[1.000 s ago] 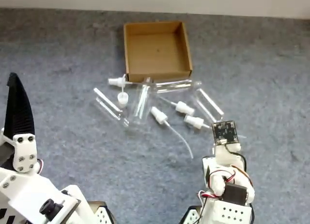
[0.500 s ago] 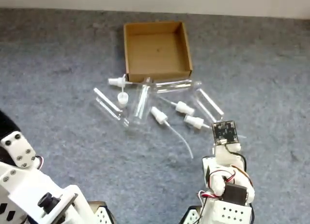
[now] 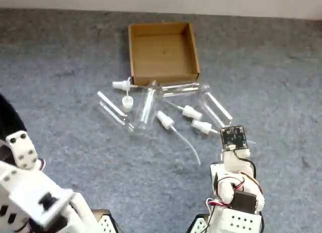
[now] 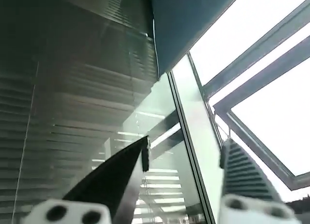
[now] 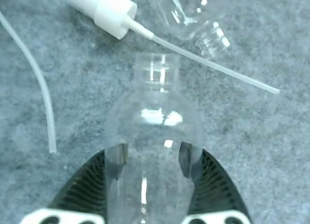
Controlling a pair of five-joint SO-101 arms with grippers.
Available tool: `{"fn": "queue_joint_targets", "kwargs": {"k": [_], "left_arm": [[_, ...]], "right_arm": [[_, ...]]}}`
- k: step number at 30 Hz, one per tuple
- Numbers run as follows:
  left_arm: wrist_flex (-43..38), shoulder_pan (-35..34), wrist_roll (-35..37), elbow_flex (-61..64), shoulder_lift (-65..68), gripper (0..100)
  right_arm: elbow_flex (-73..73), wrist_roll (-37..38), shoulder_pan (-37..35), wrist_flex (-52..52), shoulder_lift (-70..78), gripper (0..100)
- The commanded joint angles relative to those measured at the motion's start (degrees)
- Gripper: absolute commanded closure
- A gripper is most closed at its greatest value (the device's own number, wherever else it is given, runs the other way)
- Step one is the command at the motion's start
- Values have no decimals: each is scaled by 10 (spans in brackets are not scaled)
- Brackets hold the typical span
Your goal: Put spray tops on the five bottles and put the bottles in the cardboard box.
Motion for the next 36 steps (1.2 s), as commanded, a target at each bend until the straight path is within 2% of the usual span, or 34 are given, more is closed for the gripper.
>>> {"fn": "queue_joint_targets", "kwargs": {"k": [1,7,11,16,22,29,36], "left_arm": [[24,-2,3,69,0,901],[96,-5,6,257,7,917],[329,-3,6,250,15,924],[527,79,2,250,5,923],[665,212,2,245,5,925],[799,335,4,147,11,924],[789,342,4,93,12,923]], "right_arm": [[93,2,0,5,-9,994],[93,1,-2,5,-9,994],[93,1,-3,5,-9,994],[93,1,-3,5,-9,994],[93,4,-3,5,-9,994],[93,4,-22,-46,-9,993],[87,5,-35,-151,-9,991]]}}
